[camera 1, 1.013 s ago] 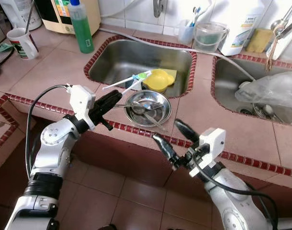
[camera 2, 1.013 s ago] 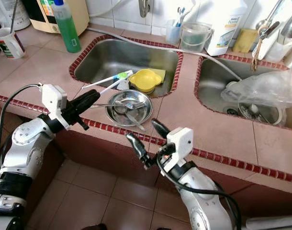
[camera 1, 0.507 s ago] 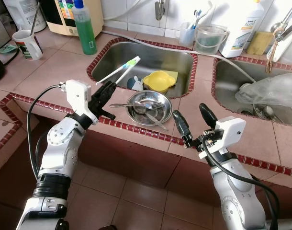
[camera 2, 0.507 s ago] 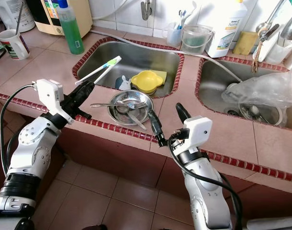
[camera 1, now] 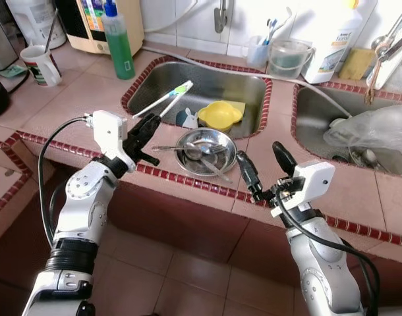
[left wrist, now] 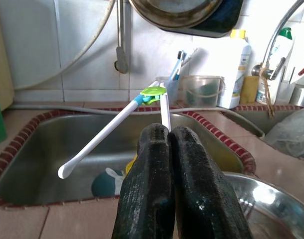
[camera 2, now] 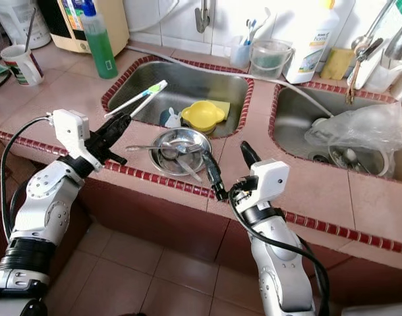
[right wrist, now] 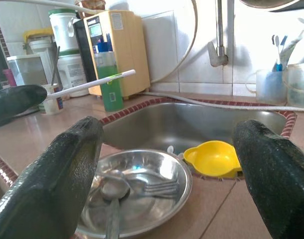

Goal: Kitchen organization

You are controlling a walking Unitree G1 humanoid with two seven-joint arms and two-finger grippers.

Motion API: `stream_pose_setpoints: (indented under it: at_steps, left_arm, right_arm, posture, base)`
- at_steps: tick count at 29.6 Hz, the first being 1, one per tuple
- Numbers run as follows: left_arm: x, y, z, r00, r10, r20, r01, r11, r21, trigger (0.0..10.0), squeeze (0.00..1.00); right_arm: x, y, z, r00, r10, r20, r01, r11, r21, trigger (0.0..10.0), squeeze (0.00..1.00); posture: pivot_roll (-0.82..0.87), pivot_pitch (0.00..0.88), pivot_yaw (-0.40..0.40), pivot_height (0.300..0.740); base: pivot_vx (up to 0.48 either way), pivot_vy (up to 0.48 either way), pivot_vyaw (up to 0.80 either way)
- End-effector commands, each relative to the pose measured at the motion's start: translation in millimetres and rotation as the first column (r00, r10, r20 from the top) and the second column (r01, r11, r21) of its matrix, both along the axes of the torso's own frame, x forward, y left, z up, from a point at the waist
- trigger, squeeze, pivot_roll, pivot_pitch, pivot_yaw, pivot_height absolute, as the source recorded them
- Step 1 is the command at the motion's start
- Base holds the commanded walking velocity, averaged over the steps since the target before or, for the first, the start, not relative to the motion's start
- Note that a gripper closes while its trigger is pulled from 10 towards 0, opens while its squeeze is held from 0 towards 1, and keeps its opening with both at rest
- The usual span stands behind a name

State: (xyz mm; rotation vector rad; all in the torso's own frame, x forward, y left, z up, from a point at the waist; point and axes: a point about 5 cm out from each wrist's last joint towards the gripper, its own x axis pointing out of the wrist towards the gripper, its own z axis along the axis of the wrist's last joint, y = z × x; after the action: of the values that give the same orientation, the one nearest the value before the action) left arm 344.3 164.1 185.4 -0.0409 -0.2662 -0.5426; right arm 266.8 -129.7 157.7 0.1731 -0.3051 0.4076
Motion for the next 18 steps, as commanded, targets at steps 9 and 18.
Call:
stream_pose_setpoints:
  at_steps: [9,18]
  left_arm:
    - [2.3,-1.5,3.6,1.0,-0.01,0.003,0.01,1.0,0.027,10.0,0.0]
    - [2.4,-1.8,3.1,1.0,-0.017,0.0,0.017,0.999,0.03,10.0,0.0]
  right_arm:
    - [0.0,-1.9,-1.3,1.0,-0.004,0.002,0.004,1.0,-0.006,10.0,0.0]
    - [-0.6,-1.4,-2.1,1.0,-0.001,0.0,0.001,1.0,-0.006,10.0,0.0]
  posture:
    - [0.0,0.095,0.035,0.74]
    - [-0.01,0.097,0.035,0.74]
  base:
    - [0.261,0.0,0.0]
    - [0.269,0.0,0.0]
